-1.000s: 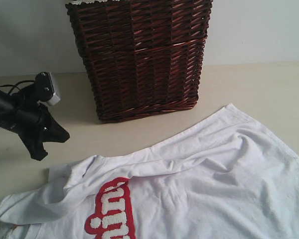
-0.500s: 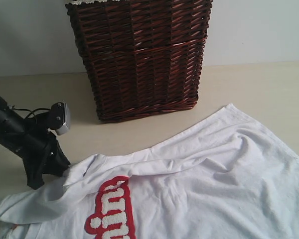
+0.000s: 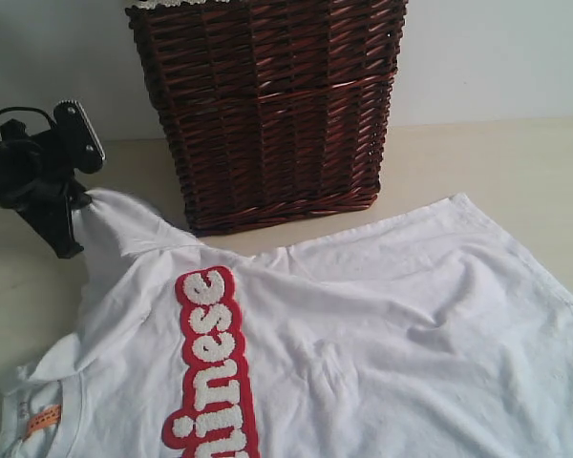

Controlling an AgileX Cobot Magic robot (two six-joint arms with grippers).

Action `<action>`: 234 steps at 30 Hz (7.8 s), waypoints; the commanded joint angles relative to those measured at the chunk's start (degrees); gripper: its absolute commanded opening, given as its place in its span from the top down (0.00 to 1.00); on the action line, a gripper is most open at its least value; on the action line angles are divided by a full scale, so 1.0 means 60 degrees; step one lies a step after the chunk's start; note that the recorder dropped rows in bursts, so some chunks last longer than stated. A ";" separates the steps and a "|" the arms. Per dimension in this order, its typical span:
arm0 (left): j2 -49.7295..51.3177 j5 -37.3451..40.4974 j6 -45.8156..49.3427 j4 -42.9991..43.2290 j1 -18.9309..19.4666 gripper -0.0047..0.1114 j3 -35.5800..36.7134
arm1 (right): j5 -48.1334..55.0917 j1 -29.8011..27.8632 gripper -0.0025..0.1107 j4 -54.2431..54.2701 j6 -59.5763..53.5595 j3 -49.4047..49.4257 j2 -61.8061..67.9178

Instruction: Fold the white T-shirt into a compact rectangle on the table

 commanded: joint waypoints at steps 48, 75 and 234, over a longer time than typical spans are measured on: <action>-0.2695 0.2679 -0.1740 -0.0460 0.0705 0.66 0.2708 | -0.0223 -0.0056 0.88 -0.0032 -0.0069 0.0051 -0.0063; 0.3367 0.1439 0.3152 -0.5850 0.1027 0.96 -0.1686 | -0.0223 -0.0056 0.88 -0.0032 -0.0069 0.0051 -0.0063; 0.0612 0.2133 0.1935 -0.3417 0.2222 0.82 -0.0611 | -0.0223 -0.0056 0.88 -0.0032 -0.0069 0.0051 -0.0063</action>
